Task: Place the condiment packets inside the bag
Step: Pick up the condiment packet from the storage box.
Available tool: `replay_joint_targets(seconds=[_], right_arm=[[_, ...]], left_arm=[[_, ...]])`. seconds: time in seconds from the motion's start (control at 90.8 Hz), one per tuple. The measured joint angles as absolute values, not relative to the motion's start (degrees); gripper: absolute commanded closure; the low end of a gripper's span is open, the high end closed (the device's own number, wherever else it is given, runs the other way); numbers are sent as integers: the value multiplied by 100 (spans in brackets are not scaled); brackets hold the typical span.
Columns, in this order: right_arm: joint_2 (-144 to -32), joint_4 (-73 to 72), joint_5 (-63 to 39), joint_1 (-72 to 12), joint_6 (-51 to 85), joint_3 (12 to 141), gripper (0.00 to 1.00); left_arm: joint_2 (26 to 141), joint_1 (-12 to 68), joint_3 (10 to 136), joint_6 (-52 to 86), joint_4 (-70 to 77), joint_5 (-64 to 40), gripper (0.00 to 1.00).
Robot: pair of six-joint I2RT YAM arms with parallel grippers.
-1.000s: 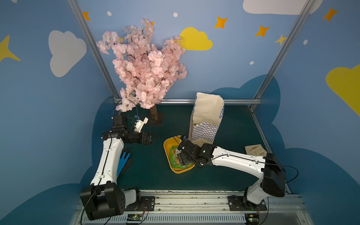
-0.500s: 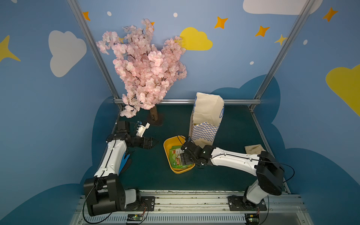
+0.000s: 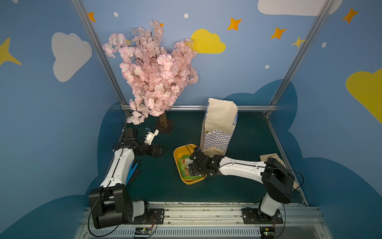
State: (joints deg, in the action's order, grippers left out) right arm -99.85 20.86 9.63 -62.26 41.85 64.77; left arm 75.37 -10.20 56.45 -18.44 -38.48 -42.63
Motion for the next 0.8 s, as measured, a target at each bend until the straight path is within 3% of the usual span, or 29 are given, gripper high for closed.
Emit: replay_joint_targets(seconds=[0.187, 0.319, 0.595, 0.804], right_arm=[[-9985, 1431, 580, -6071, 4320, 6193, 23], [-9985, 731, 204, -5881, 4491, 5942, 36], [-9961, 252, -49, -5793, 4595, 5791, 100], [-9511, 502, 152, -5927, 4324, 5806, 100]], left_arm=[[7531, -1020, 5645, -1820, -3848, -4265, 0], [7489, -1020, 5645, -1820, -3848, -4265, 0], [7406, -1020, 5645, -1785, -3850, -4263, 0], [7356, -1017, 5645, -1776, -3850, -4261, 0]])
